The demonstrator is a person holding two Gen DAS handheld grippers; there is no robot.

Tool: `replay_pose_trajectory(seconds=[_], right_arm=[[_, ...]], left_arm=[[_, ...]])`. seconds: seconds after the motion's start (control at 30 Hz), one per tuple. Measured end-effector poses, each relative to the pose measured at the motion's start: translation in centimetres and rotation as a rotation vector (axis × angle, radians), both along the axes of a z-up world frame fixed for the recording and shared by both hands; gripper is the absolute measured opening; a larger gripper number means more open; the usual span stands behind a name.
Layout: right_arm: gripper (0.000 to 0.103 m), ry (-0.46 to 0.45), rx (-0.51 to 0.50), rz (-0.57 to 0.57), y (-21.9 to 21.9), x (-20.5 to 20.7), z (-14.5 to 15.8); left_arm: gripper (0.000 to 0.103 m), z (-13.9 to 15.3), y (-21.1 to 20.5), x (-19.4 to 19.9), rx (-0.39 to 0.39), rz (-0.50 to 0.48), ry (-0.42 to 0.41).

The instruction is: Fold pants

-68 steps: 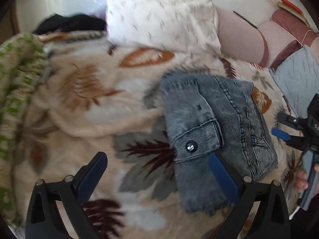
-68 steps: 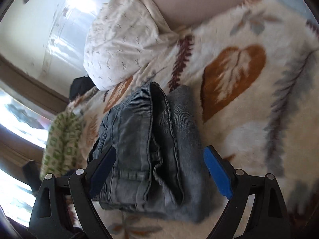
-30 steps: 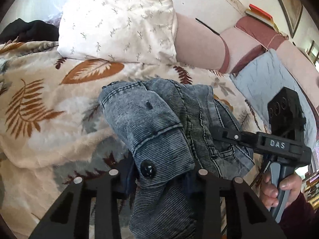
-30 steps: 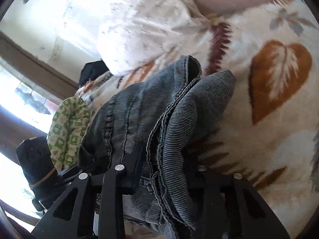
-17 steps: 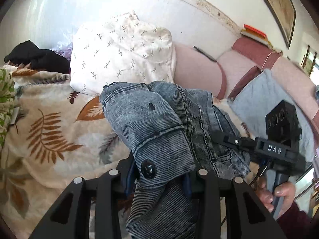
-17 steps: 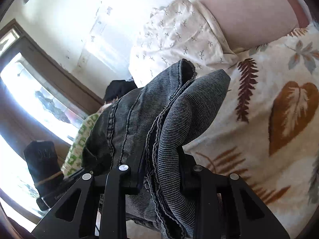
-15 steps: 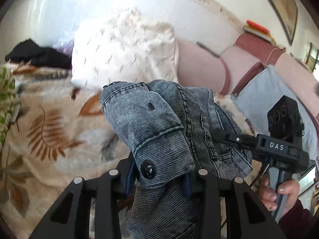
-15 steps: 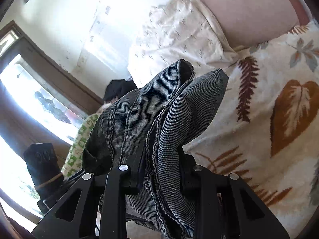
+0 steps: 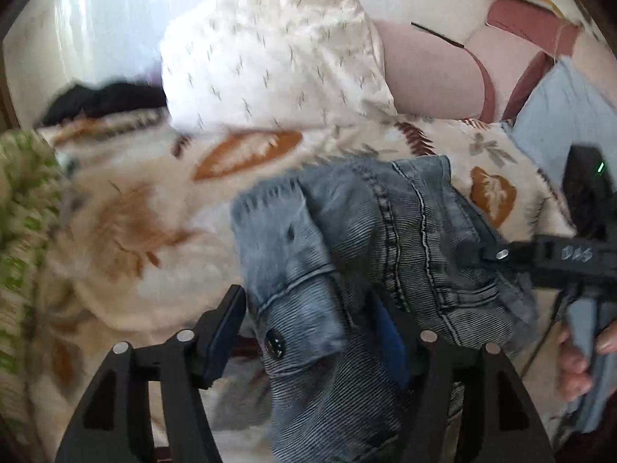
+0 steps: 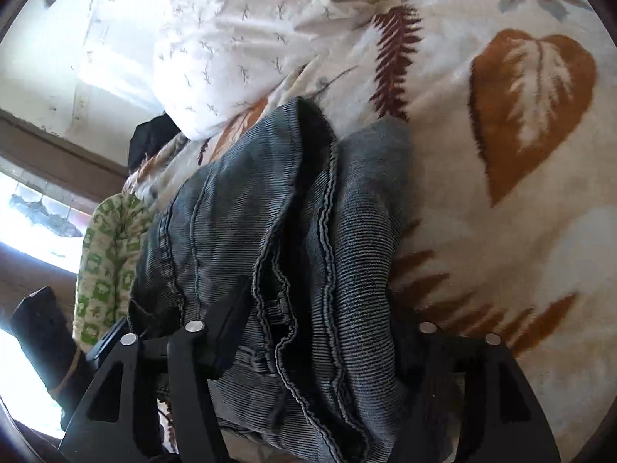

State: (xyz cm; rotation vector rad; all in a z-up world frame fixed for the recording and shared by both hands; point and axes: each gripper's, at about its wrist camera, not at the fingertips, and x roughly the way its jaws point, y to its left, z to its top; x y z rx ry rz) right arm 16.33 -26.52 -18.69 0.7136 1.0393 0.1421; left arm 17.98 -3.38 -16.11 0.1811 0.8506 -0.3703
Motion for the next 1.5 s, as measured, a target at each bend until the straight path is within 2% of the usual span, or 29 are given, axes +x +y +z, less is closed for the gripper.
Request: replay_pose_trajectory(seconds=[0.1, 0.13, 0.23, 0.27, 0.33, 0.4, 0.47, 0.6, 0.73, 0.9, 1.0, 1.17, 1.5], right_arm=[[0.062, -0.059, -0.092, -0.013, 0.2, -1.6, 2.8], [0.064, -0.089, -0.144, -0.024, 0.5, -2.4, 4.0], [0.067, -0.233, -0.318, -0.020, 2.3, -6.0, 8.2], [0.069, -0.294, -0.367, -0.013, 3.1, -7.6, 9.7], [0.080, -0.414, -0.440, -0.015, 4.9, -11.2, 12.0], [0.084, -0.500, -0.472, -0.027, 6.2, -14.2, 13.2], [0.084, -0.547, -0.461, -0.032, 7.5, -16.8, 13.8], [0.084, -0.577, -0.397, -0.054, 9.2, -20.1, 14.0], [0.084, -0.652, -0.470, -0.040, 11.5, -22.6, 14.7], [0.086, -0.723, -0.468, -0.030, 12.5, -24.4, 15.3], [0.086, -0.731, -0.461, -0.032, 12.4, -24.5, 14.9], [0.086, -0.713, -0.509, -0.024, 12.7, -24.1, 13.9], [0.086, -0.688, -0.505, -0.002, 13.0, -23.5, 13.1]], left_arm=[[0.080, 1.9, 0.5, -2.0, 0.071, 0.034, -0.104], [0.087, 2.8, 1.0, -3.2, 0.091, 0.056, -0.148], [0.102, 5.6, 2.3, -6.9, 0.138, 0.125, -0.281], [0.103, 6.5, 2.6, -8.0, 0.142, 0.143, -0.316], [0.103, 8.1, 3.4, -10.1, 0.149, 0.181, -0.363], [0.103, 9.3, 4.4, -12.3, 0.132, 0.224, -0.381], [0.103, 9.9, 5.5, -14.1, 0.096, 0.256, -0.363], [0.103, 10.8, 6.7, -16.8, 0.067, 0.272, -0.345], [0.103, 11.8, 7.0, -18.8, 0.067, 0.272, -0.361], [0.103, 13.0, 7.5, -20.3, 0.050, 0.288, -0.385], [0.103, 13.1, 7.7, -20.4, 0.044, 0.304, -0.382], [0.103, 12.9, 7.3, -20.3, 0.058, 0.314, -0.377], [0.103, 12.3, 6.9, -19.5, 0.060, 0.305, -0.353]])
